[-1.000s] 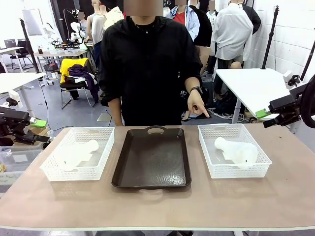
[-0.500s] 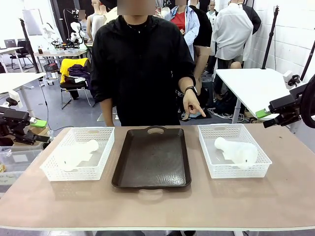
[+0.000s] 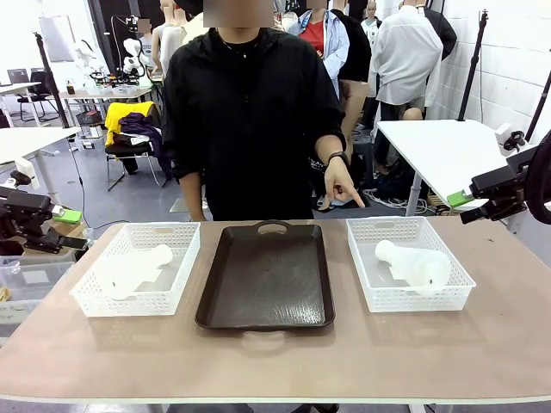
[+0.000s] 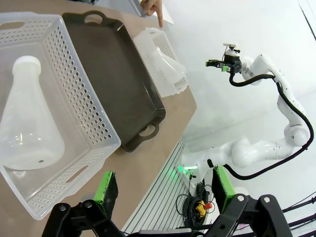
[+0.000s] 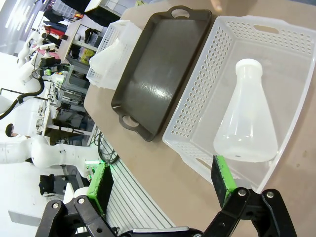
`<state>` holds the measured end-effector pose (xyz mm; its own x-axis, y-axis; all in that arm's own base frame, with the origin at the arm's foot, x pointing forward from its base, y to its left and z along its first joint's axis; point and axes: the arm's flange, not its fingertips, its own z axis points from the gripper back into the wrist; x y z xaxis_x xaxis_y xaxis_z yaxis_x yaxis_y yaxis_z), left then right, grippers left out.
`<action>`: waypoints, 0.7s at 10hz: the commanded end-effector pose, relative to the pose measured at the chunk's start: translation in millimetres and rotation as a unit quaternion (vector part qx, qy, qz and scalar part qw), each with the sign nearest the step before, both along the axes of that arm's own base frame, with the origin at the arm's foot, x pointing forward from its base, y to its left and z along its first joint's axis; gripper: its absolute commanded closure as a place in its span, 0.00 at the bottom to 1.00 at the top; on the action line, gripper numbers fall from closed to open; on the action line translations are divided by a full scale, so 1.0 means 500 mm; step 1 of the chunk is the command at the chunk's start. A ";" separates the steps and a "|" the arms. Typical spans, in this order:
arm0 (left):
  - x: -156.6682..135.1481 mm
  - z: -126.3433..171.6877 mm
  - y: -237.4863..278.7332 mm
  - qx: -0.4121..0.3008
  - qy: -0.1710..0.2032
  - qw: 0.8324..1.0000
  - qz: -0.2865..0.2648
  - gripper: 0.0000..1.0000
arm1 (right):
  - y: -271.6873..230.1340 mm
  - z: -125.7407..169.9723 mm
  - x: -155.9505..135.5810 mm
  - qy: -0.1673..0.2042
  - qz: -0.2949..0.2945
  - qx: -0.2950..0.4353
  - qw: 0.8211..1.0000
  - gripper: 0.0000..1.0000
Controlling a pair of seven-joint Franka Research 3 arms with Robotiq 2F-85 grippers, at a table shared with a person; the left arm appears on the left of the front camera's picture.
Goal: Prepare the laboratory tools.
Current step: Pick up the Big flask that the person points to.
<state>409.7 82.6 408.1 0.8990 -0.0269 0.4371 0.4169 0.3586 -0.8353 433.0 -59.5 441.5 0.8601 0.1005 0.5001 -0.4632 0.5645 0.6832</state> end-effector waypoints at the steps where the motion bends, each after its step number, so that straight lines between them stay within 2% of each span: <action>1: -0.002 0.001 0.002 0.001 0.000 1.000 0.001 0.00 | 0.002 0.002 0.000 -0.002 -0.001 -0.001 1.000 0.00; 4: -0.002 0.001 0.002 0.001 0.000 1.000 0.001 0.00 | 0.000 0.000 0.000 0.000 0.000 0.000 1.000 0.00; 5: -0.002 0.001 0.002 0.001 0.000 1.000 0.001 0.00 | 0.015 0.047 -0.020 -0.046 0.004 -0.058 0.997 0.00; 6: -0.002 0.001 0.002 0.001 0.000 1.000 0.001 0.00 | 0.042 0.095 -0.017 -0.089 0.008 -0.116 0.989 0.00; 7: -0.002 0.001 0.002 0.001 0.000 1.000 0.001 0.00 | 0.078 0.129 0.001 -0.115 0.019 -0.168 0.979 0.00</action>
<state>409.8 82.5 408.0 0.8991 -0.0273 0.4369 0.4168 0.3586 -0.8353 429.3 -39.6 492.8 0.7612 0.2520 0.5976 -0.5847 0.6653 0.4642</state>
